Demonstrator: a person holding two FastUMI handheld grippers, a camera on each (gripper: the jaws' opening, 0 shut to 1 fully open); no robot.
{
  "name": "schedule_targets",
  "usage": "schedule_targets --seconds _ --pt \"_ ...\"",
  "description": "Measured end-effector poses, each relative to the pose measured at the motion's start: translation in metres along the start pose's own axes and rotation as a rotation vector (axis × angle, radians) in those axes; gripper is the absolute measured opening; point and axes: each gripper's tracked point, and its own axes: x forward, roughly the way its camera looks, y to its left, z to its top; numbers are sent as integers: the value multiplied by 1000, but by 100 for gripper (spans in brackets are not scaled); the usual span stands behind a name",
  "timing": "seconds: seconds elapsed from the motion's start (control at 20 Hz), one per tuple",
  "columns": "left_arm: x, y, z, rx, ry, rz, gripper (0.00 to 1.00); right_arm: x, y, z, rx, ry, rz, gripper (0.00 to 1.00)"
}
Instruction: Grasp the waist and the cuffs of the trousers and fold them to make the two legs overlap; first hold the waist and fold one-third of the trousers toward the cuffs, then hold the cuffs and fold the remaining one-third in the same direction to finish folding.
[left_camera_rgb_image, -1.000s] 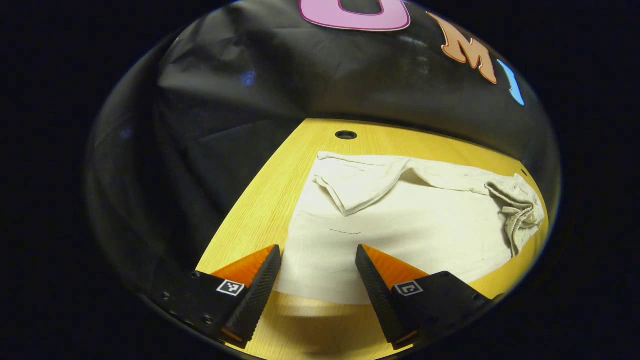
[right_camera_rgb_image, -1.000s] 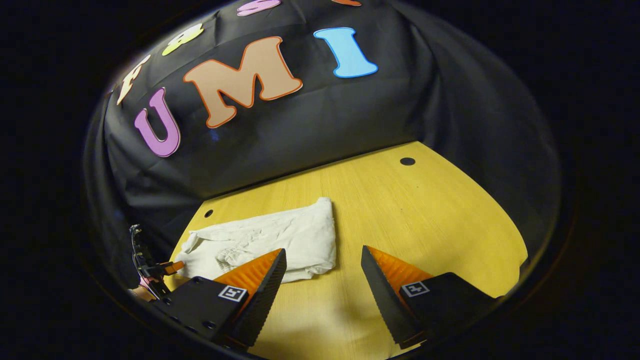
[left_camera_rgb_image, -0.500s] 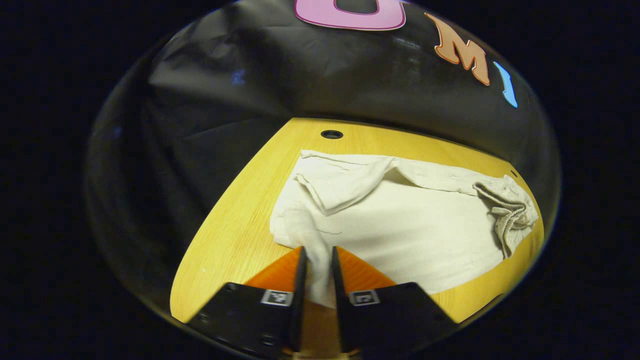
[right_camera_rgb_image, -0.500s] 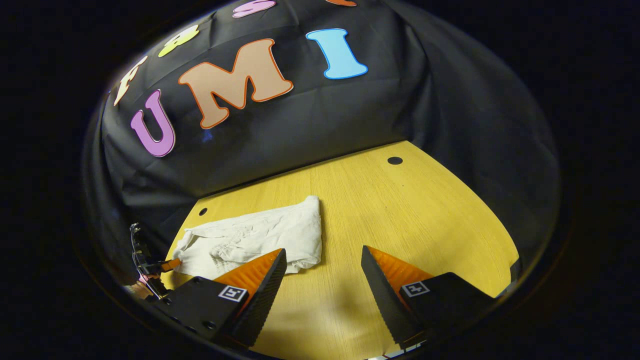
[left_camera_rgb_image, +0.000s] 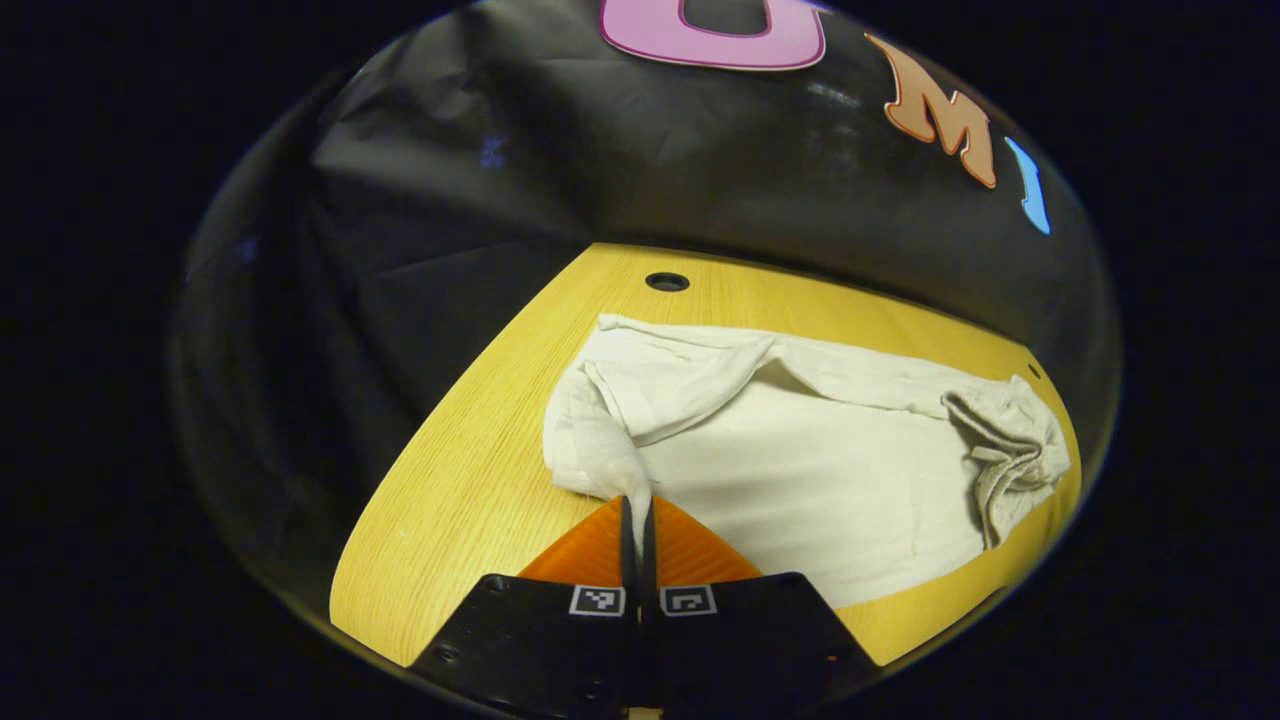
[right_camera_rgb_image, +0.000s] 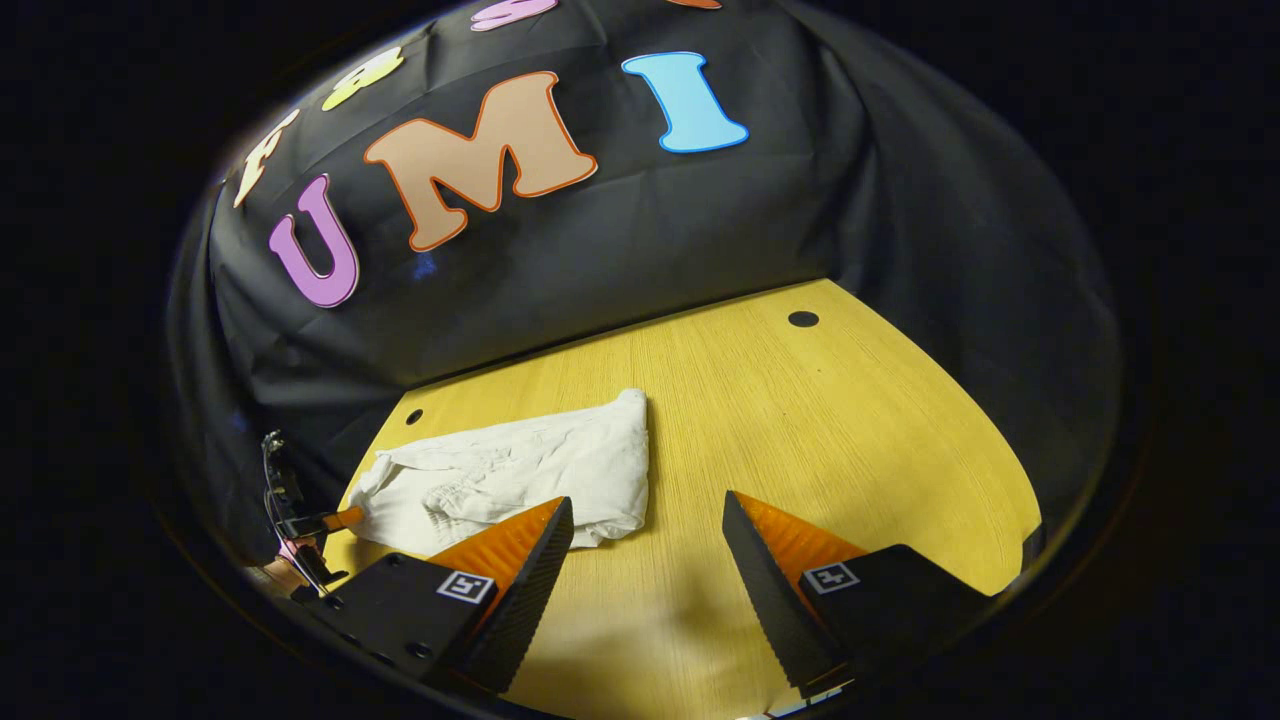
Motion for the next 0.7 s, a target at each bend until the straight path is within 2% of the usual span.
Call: schedule_targets --seconds 0.15,0.35,0.7 --pt "-17 -29 24 -44 -52 -52 0 -2 -2 1 1 -2 8 96" --pt "-44 -95 61 -104 -124 -166 0 2 -1 7 -10 -5 29 97" --pt "-90 -230 119 -79 -234 -375 0 1 -15 15 -24 -15 44 96"
